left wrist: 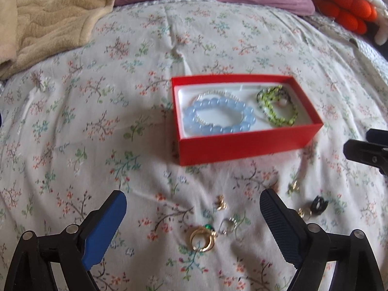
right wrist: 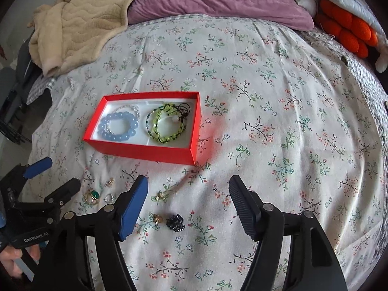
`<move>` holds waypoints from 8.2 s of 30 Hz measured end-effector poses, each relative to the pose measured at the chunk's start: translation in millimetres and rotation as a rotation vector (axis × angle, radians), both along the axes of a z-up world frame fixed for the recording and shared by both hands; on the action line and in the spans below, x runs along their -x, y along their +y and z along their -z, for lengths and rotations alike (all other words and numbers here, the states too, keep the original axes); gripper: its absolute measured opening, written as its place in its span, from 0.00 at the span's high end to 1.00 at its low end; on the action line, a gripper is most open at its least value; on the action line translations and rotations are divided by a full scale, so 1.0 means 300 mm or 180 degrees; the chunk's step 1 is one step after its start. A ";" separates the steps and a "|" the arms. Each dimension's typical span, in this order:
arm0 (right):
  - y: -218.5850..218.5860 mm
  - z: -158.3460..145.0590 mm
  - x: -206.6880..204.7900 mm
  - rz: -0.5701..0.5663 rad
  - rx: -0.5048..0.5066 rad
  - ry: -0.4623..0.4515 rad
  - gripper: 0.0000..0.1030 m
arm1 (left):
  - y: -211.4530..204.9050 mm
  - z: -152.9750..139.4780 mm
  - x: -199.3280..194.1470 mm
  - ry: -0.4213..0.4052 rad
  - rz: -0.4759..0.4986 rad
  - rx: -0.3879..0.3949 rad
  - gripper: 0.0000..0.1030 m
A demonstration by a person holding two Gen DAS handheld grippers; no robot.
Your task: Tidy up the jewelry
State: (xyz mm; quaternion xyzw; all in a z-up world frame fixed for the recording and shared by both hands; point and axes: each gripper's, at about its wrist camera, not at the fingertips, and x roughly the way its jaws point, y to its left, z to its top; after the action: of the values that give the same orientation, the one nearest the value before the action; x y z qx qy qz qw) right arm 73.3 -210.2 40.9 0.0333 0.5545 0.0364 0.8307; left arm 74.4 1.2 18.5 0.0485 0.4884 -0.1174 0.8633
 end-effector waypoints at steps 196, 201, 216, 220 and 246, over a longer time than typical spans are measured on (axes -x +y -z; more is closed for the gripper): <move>0.022 0.090 -0.209 -0.0044 -0.0368 -0.0058 0.75 | -0.123 0.027 -0.184 -0.0360 0.0024 0.0190 0.52; 0.018 0.088 -0.224 -0.0040 -0.0477 -0.0060 0.71 | -0.106 0.017 -0.171 -0.0377 0.0016 0.0145 0.46; -0.024 0.029 -0.169 -0.0084 -0.0429 -0.0117 0.41 | -0.043 -0.001 -0.103 -0.0346 0.0033 0.0012 0.22; -0.041 0.031 -0.141 -0.0072 -0.0338 -0.0029 0.40 | -0.026 0.002 -0.080 -0.0287 0.0003 -0.0028 0.19; -0.019 0.168 0.126 -0.0370 0.0172 0.0326 0.37 | 0.068 0.147 0.082 0.0161 0.0136 -0.0268 0.12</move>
State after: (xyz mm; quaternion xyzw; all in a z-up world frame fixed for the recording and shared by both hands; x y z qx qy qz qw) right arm 35.5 -215.7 -9.4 -0.0195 0.5980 0.0679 0.7984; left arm 50.0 21.5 -25.5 0.0922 0.5134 -0.1163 0.8452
